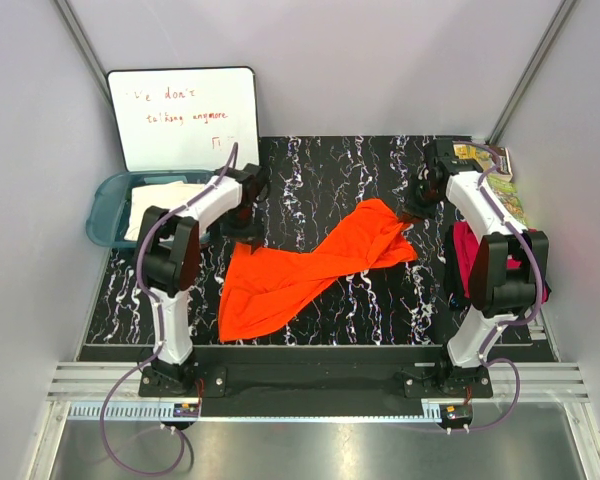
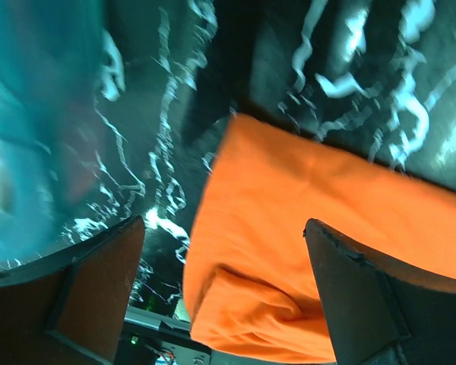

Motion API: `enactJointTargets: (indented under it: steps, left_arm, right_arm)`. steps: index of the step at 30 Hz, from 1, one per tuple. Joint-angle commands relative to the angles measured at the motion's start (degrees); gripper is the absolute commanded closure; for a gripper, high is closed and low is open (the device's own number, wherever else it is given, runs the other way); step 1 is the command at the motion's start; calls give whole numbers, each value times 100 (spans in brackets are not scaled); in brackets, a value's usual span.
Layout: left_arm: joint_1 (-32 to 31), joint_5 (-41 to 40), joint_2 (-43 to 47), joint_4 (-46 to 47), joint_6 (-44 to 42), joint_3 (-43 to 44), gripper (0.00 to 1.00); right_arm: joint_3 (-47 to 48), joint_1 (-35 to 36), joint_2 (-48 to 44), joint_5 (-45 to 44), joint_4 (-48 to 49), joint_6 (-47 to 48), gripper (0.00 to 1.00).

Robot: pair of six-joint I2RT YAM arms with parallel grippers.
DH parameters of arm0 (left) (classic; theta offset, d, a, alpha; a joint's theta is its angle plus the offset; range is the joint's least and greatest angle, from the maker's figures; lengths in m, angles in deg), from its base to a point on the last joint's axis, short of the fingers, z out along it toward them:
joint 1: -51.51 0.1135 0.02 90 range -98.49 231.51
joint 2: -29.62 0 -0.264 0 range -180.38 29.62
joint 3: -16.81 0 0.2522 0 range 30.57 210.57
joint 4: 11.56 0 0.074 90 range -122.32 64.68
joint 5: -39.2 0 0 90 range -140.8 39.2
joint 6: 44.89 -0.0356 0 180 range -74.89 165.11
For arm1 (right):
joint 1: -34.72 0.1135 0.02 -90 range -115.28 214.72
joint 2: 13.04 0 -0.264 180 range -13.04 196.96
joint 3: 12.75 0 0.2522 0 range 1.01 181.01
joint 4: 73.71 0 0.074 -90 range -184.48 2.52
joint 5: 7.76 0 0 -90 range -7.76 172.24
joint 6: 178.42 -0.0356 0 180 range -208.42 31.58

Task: Fold and stack the t-shirts
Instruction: Flatten out the tshirt

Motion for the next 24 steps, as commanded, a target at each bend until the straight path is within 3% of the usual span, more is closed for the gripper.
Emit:
enactJointTargets:
  steps: [1,14,18,19,21,22,24]
  left_arm:
    - [49,-97,-202,56,-224,358,8]
    - [58,-167,-1090,117,-549,701,13]
    - [58,-70,-1231,178,-584,552,41]
    - [49,-53,-1257,196,-576,473,64]
    - [49,-35,-1266,240,-576,411,83]
    - [49,-35,-1240,258,-584,376,100]
    - [49,-52,-1231,267,-602,384,100]
  right_arm:
    - [-62,4,-46,114,124,36,100]
    - [53,13,50,149,133,45,100]
    - [53,4,77,167,142,36,100]
    - [61,4,86,167,124,45,100]
    - [79,4,86,158,133,54,100]
    - [96,4,68,132,133,54,100]
    - [131,4,68,106,133,71,100]
